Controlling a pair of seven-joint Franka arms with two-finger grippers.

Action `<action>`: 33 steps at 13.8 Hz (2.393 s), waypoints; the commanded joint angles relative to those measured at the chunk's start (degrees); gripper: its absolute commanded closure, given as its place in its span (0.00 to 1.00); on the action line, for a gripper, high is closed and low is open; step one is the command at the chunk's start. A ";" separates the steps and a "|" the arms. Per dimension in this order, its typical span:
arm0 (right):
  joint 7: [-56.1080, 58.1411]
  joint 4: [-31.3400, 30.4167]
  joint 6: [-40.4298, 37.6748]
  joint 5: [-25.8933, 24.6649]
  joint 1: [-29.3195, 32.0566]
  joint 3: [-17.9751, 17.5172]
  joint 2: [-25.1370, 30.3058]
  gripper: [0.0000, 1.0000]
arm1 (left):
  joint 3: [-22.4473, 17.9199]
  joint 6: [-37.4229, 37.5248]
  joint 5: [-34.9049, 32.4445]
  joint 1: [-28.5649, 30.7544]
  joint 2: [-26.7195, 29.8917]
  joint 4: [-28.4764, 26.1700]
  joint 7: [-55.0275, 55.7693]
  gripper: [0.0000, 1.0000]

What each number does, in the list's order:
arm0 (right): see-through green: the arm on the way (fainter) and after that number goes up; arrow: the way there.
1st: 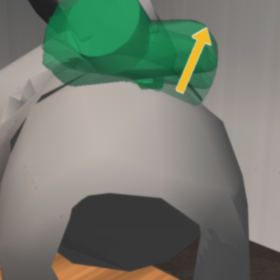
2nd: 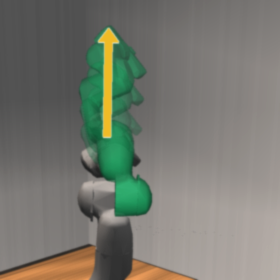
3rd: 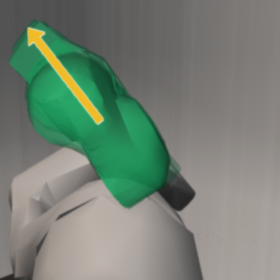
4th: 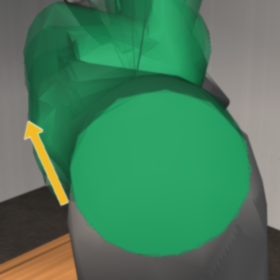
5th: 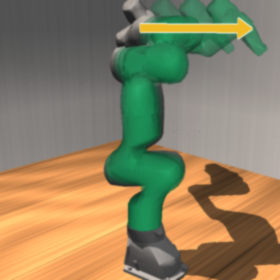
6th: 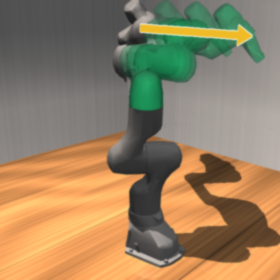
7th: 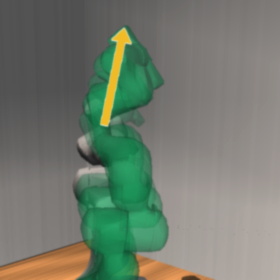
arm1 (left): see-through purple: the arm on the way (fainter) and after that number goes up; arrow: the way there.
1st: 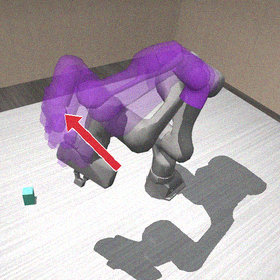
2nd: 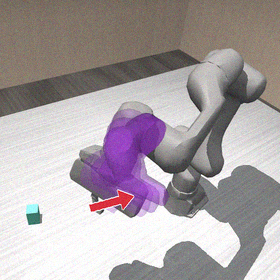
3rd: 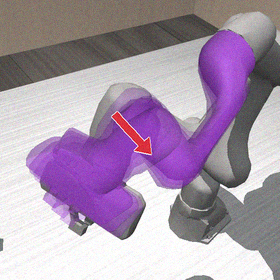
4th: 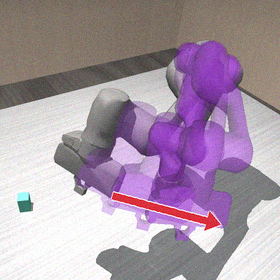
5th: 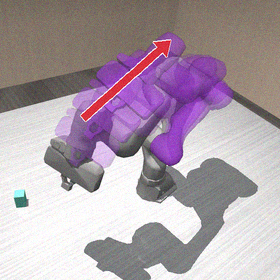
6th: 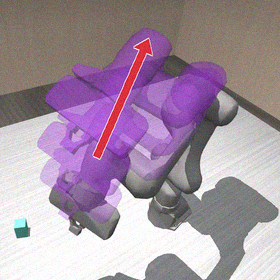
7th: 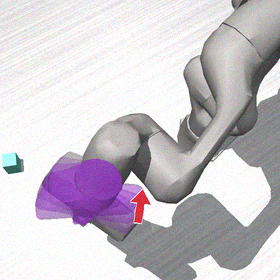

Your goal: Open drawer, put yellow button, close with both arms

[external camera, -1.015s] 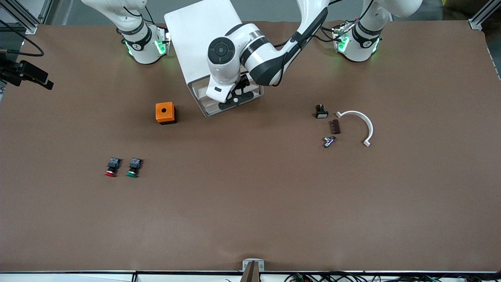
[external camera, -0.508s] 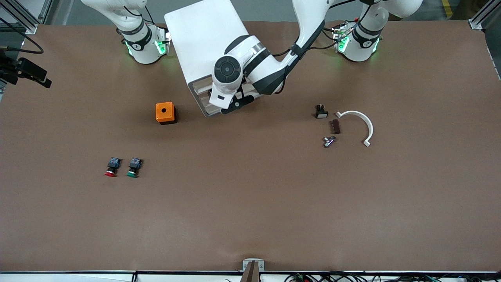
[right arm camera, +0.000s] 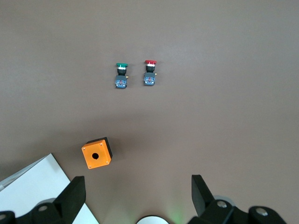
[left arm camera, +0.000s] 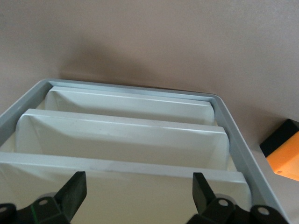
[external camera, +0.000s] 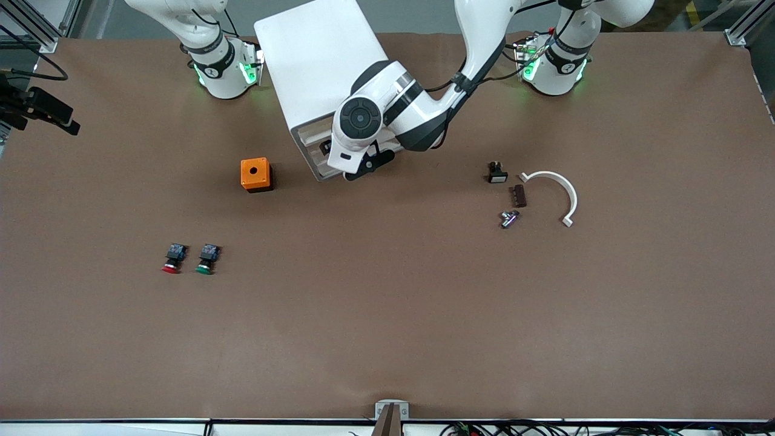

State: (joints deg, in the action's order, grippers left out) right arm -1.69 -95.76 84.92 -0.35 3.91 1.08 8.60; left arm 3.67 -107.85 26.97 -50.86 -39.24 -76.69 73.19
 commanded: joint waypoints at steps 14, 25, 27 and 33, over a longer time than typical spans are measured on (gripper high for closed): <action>-0.33 1.10 -1.42 2.38 -0.39 1.91 1.06 0.00 | 0.46 4.23 3.97 0.41 -0.13 0.40 0.46 0.00; 4.40 1.36 -1.60 2.29 -0.30 1.91 1.94 0.00 | -15.87 0.36 3.53 0.94 2.14 3.30 -9.37 0.00; 4.50 1.36 -1.42 2.29 -0.48 1.82 1.94 0.00 | -18.17 0.71 3.36 3.30 4.07 3.22 -12.62 0.00; 4.50 2.33 0.95 2.38 -0.48 1.56 1.94 0.00 | -18.26 12.54 -3.39 16.93 10.92 2.78 -32.27 0.00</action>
State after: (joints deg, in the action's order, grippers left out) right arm 2.02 -93.74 85.60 1.26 3.47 2.59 10.03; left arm -14.92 -100.44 27.02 -35.85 -31.65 -72.49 47.78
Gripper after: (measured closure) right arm 0.000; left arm 0.000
